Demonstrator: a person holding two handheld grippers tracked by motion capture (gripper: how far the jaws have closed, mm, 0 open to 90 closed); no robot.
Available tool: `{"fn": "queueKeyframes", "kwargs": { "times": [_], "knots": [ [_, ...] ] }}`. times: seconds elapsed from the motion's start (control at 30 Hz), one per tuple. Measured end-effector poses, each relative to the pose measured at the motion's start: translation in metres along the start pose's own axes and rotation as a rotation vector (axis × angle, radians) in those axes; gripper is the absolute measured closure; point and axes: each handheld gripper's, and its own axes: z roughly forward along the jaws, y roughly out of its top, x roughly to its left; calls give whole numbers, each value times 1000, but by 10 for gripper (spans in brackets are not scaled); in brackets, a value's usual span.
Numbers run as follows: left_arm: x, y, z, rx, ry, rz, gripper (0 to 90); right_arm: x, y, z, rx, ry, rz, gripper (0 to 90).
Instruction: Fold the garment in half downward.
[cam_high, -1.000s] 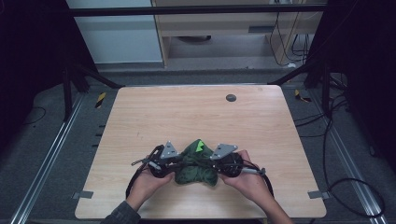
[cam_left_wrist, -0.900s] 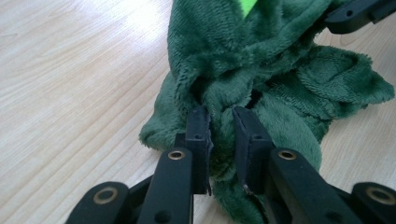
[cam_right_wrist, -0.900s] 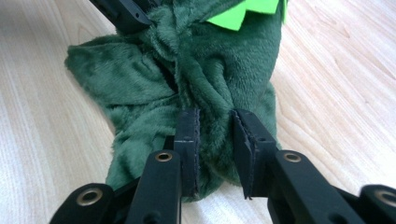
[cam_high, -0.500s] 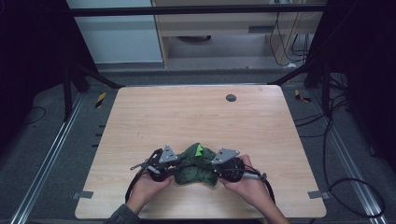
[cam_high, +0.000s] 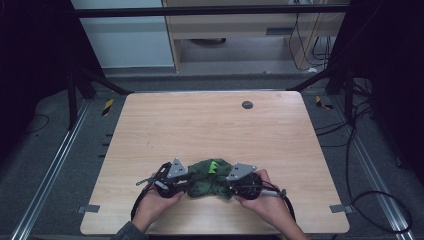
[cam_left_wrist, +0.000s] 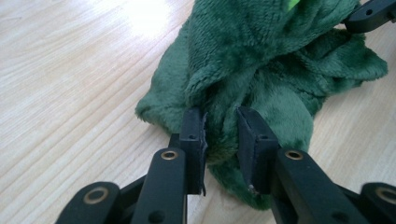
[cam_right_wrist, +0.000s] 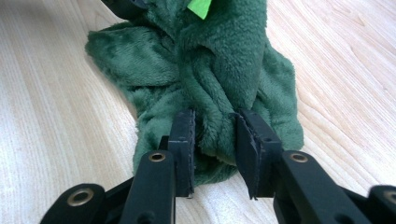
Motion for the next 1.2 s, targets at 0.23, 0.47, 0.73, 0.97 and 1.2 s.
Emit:
{"fn": "queueKeyframes", "kwargs": {
  "times": [0.23,0.47,0.73,0.97,1.2],
  "knots": [
    [0,-1,-4,22,-1,-1,721,4,0,1,20,7,-11,665],
    [-1,-2,-6,35,3,4,717,6,0,1,23,9,-14,656],
    [-4,-3,-8,42,9,14,696,10,-3,0,31,18,-18,639],
    [-3,-5,-10,42,11,16,691,13,-3,0,29,21,-24,628],
    [-4,-5,-10,41,12,17,691,13,-3,-1,28,23,-23,621]
  ]
}}
